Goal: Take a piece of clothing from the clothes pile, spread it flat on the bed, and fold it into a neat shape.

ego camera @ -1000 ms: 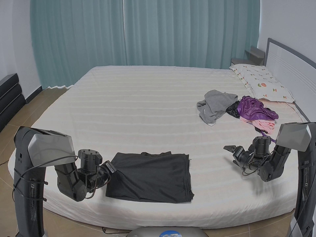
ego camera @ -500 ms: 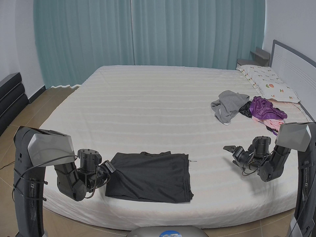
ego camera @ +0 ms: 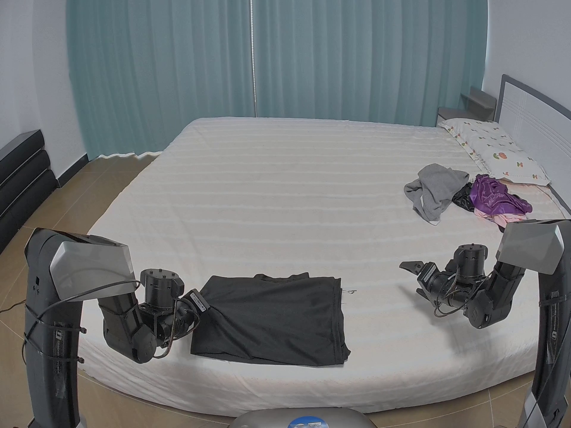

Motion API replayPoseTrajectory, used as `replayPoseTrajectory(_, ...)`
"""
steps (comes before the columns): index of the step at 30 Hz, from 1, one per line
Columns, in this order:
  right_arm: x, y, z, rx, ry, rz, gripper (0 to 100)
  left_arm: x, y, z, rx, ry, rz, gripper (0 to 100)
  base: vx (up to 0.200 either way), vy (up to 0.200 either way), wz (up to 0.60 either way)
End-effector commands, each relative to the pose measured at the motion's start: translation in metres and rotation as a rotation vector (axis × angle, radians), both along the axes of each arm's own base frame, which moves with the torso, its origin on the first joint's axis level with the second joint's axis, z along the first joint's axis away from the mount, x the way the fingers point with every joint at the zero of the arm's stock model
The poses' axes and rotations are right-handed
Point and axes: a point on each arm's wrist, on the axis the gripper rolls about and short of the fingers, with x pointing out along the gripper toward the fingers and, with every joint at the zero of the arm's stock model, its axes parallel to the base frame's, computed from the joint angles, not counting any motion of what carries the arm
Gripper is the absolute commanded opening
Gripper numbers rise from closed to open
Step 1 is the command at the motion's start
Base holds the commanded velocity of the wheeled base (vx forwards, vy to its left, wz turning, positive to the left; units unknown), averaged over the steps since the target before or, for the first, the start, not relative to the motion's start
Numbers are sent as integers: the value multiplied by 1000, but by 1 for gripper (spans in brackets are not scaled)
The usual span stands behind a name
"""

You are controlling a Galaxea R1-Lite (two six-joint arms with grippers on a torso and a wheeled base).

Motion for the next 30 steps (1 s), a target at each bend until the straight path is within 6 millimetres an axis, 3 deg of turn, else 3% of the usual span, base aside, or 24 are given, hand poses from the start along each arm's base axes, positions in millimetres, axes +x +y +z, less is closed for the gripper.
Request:
replayPoseTrajectory(1,-6,13,7,16,-3,28,100,0,0,0,-1,0,-1,0,0,0,0)
replayPoseTrajectory(11,-15,33,1,13,-9,74,100,-2,0,-1,10,5,10,0,0,0,0)
replayPoseTrajectory(20,-16,34,0,9,-4,79,100,-5,0,1,5,10,28,0,0,0,0)
replayPoseTrajectory(21,-16,34,0,9,-3,79,100,-5,0,1,-4,9,47,100,0,0,0)
replayPoseTrajectory(30,-17,34,-2,6,-7,82,100,-5,0,4,-22,2,87,100,0,0,0)
